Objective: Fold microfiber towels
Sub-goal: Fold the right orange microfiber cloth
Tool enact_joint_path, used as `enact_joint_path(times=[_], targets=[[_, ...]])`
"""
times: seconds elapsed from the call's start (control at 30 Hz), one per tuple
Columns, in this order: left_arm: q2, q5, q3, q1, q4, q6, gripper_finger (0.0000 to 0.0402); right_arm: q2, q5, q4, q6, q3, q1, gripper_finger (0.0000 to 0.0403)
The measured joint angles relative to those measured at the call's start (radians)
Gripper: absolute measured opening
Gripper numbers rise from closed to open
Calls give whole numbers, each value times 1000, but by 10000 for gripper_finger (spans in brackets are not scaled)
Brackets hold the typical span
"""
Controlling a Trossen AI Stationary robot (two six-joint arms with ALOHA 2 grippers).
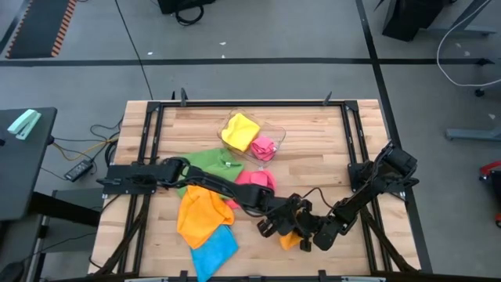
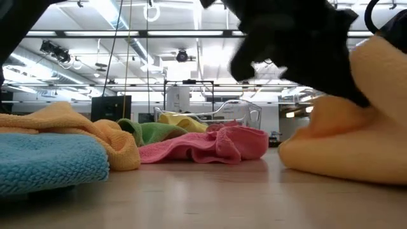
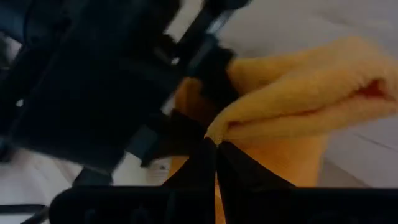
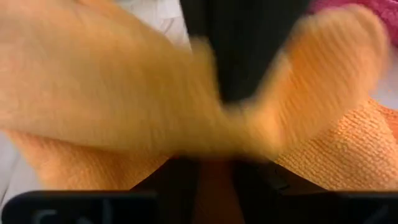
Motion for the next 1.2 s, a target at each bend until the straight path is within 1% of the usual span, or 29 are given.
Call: enact_joint_path(times=[0.23, 0.4, 0.6, 0.67, 0.73, 0.83, 0.93, 1.03, 1.2], targets=[[54, -46, 1, -1, 37, -50, 7, 1, 0, 0, -13, 0, 0, 106], [59, -138, 1, -22, 54, -61, 18, 1, 4, -1, -17, 0, 2, 106], [60, -156, 1, -21, 62, -120, 16, -16, -4, -18, -21, 0, 2, 106], [61, -182, 1, -21, 70, -147, 29, -46, -23, -50, -22, -3, 2, 106], [61, -200, 1, -20, 75, -170, 51, -81, -39, -78, -20, -4, 2, 106], [61, -206, 1, -17, 76, -189, 85, -135, -61, -109, -14, -4, 3, 106], [61, -207, 1, -17, 76, -186, 110, -184, -79, -126, -20, -4, 4, 106], [61, -204, 1, -20, 79, -187, 122, -230, -89, -156, -14, -2, 15, 106], [59, -196, 0, -20, 88, -220, 128, -304, -159, -322, 48, -1, 47, 106]])
